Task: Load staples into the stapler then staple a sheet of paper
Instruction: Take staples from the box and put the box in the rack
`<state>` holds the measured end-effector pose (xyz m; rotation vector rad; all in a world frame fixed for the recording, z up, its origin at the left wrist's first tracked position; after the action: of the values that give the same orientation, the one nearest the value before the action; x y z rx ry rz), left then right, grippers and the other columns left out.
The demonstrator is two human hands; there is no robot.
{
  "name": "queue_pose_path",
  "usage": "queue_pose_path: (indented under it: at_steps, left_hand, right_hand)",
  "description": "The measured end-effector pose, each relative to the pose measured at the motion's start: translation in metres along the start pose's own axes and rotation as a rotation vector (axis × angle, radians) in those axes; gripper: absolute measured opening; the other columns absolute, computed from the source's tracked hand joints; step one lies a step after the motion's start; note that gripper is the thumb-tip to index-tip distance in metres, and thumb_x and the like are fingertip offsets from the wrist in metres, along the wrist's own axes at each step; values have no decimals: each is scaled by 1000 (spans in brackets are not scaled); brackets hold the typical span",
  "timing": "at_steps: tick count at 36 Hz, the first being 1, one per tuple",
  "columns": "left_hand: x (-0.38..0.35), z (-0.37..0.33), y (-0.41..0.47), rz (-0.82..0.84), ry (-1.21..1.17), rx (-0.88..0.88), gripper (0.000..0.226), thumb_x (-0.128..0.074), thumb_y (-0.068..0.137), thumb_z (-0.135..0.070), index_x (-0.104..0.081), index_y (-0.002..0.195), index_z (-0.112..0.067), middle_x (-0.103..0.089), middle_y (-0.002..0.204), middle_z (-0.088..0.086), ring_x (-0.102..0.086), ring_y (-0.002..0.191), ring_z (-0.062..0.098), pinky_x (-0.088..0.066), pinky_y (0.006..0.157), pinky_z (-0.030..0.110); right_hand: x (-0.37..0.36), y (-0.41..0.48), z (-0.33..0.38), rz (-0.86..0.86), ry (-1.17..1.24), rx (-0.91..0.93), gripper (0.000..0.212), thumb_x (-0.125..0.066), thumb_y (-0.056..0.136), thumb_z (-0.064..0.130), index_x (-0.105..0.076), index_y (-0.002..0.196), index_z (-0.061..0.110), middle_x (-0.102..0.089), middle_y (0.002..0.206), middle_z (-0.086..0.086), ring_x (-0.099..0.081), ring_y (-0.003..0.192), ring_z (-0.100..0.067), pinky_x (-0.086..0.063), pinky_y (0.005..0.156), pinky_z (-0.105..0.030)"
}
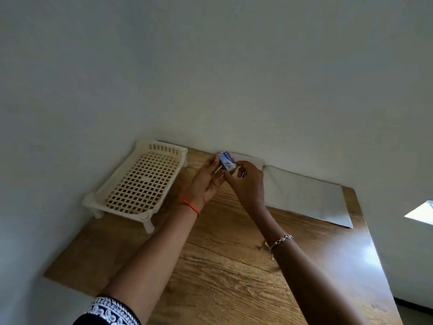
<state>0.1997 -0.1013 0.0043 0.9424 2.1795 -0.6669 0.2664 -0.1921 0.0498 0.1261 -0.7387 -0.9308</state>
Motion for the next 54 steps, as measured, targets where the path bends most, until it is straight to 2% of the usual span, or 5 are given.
queue_pose_path:
  at_steps: [10,17,40,49,54]
  left_hand:
    - [96,-94,-29,-345,526,-130,39,-44,93,5,-45,132,9,-45,140,28,-48,127,36,-39,109,40]
    - [144,-144,-53,-613,811,-229,32,-54,84,14,-53,115,23,-54,122,39,-59,109,39,-52,56,11]
    - [181,-161,-63,-815,1403,-60,28,-57,81,0,-61,102,19,-63,109,34,-62,102,40,-50,82,41]
    - [97,-132,-24,-634,1453,-371,36,-54,78,7,-57,114,12,-56,121,28,-50,118,35,-36,101,35]
    - [35,-73,0,-367,1424,-356,30,-52,76,10,-67,102,7,-67,108,24,-60,105,31,-40,84,23]
  right_hand:
    - [-114,10,31,276,78,-11,35,-71,74,33,-67,105,17,-56,86,1,-46,70,-7,-27,53,-14]
    - [-182,-1,44,514,36,-40,29,-71,74,35,-70,97,17,-61,89,6,-54,75,0,-39,62,-9]
    - [-230,-20,60,726,-449,238,43,-59,83,41,-56,122,22,-31,144,-11,-25,131,-34,-21,109,-45]
    - [-144,-1,44,537,141,31,19,-44,91,7,-53,106,-1,-58,102,-17,-47,81,-13,-33,63,-3]
    - [-80,-1,-1,485,300,-144,22,-48,85,-10,-49,103,3,-53,88,-3,-54,78,-20,-48,72,-34]
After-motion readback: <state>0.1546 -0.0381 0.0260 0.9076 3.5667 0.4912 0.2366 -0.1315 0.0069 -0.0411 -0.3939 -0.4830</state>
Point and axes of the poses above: each hand's wrist, its own y-axis towards the middle knuckle, its own x-axis out of the back of the hand, z = x × y, the point moved 7 cm from there along y, towards the middle knuckle
